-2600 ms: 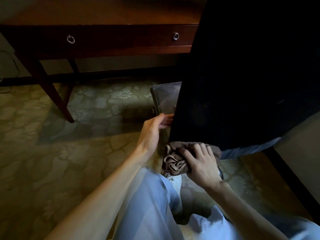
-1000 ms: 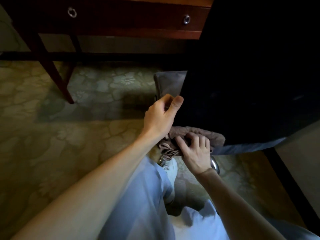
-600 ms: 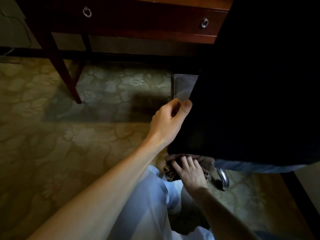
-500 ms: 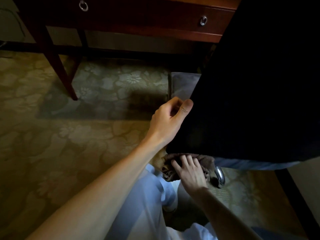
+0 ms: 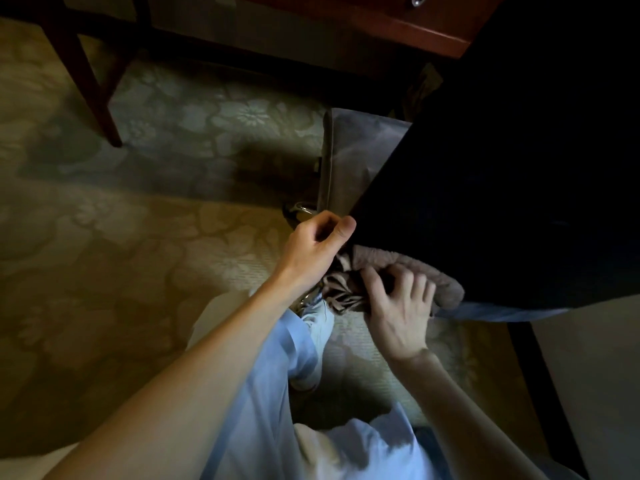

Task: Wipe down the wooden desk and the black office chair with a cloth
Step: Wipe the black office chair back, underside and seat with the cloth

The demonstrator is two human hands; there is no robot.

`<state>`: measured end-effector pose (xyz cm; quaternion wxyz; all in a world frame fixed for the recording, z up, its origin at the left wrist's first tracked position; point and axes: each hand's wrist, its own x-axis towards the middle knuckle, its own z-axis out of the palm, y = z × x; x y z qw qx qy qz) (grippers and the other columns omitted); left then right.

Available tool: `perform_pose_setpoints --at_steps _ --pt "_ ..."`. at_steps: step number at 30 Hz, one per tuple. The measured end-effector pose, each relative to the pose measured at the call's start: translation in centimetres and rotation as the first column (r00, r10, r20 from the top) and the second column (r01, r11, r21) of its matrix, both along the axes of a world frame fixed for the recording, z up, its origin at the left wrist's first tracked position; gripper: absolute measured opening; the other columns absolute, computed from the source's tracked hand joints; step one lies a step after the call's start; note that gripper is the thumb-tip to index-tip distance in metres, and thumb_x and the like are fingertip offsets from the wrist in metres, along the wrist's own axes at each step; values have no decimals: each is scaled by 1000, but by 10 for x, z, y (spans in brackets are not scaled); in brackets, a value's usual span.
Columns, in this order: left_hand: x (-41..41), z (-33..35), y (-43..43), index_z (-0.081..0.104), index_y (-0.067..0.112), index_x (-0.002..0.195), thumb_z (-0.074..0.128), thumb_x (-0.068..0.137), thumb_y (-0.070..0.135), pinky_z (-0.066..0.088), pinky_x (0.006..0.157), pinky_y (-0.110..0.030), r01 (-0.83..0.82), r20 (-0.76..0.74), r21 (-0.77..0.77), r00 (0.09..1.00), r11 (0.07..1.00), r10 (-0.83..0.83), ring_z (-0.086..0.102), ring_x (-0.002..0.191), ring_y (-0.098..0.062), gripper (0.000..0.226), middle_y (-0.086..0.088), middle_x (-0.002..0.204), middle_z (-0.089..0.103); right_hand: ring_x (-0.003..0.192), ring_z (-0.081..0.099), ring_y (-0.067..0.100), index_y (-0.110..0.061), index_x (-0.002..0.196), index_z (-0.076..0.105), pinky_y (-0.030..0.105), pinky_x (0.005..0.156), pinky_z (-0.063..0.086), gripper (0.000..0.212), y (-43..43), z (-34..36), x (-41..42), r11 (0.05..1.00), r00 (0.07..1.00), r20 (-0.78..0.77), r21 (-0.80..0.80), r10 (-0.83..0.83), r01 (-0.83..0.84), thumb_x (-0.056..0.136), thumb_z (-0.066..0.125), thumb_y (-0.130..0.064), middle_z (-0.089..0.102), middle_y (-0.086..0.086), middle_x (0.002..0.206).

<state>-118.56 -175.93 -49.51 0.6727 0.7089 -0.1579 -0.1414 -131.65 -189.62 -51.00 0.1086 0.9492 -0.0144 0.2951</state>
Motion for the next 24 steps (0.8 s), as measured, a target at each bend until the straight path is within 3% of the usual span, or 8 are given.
perform_pose_setpoints --at_steps 2,5,10,12,16,19,22,24 --pt "1 -2 -2 59 45 74 47 77 93 35 63 -24 -6 1 -2 1000 1000 6 50 63 3 50 20 64 54 83 37 29 -21 125 48 41 72 31 36 2 -24 7 1000 1000 4 -12 10 -10 90 55 -19 40 15 107" --pt "-1 -6 -4 57 45 74 46 80 90 35 63 -29 -11 -14 -4 1000 1000 11 47 59 1 47 21 61 52 81 37 27 -26 129 46 40 65 42 43 8 -60 13 999 991 -135 -40 22 -28 87 48 -18 39 13 102" --pt "6 -4 1 58 49 78 42 80 93 36 62 -29 17 8 58 1000 998 -18 48 59 1 46 22 62 54 89 40 28 -28 127 52 40 74 37 66 12 -97 15 989 910 -410 -96 64 -112 64 65 -18 43 12 103" --pt "7 -2 3 61 49 79 44 75 96 40 65 -33 36 -21 46 999 998 -35 52 65 1 50 19 66 58 99 45 27 -31 125 64 38 80 43 59 22 -100 16 995 823 -568 -85 -6 -51 67 68 -22 58 9 110" --pt "8 9 6 66 30 88 46 63 102 48 76 -42 86 -46 54 995 995 -84 65 82 -15 79 -3 84 71 127 42 32 -27 144 46 44 103 35 50 16 -96 -1 969 642 -736 -81 -216 233 94 47 -19 48 11 138" --pt "4 15 8 61 28 83 44 60 104 40 67 -21 63 -32 63 998 996 -61 55 68 3 81 17 70 61 108 53 34 -23 132 61 45 93 44 58 -4 -59 -21 970 733 -659 22 -167 240 75 67 -15 57 12 117" --pt "-2 12 5 59 28 81 40 63 103 39 67 -29 -38 -20 87 999 995 40 50 65 -1 79 13 69 55 88 52 34 -18 116 70 43 79 40 70 -25 -19 -42 992 871 -489 75 -50 100 48 84 -15 58 13 96" --pt "-8 11 2 57 36 77 37 70 100 36 62 -28 -101 -15 102 995 990 103 44 58 1 68 16 63 49 86 45 33 -16 120 67 42 73 33 74 -38 5 -55 996 944 -329 83 3 26 48 86 -15 53 15 95"
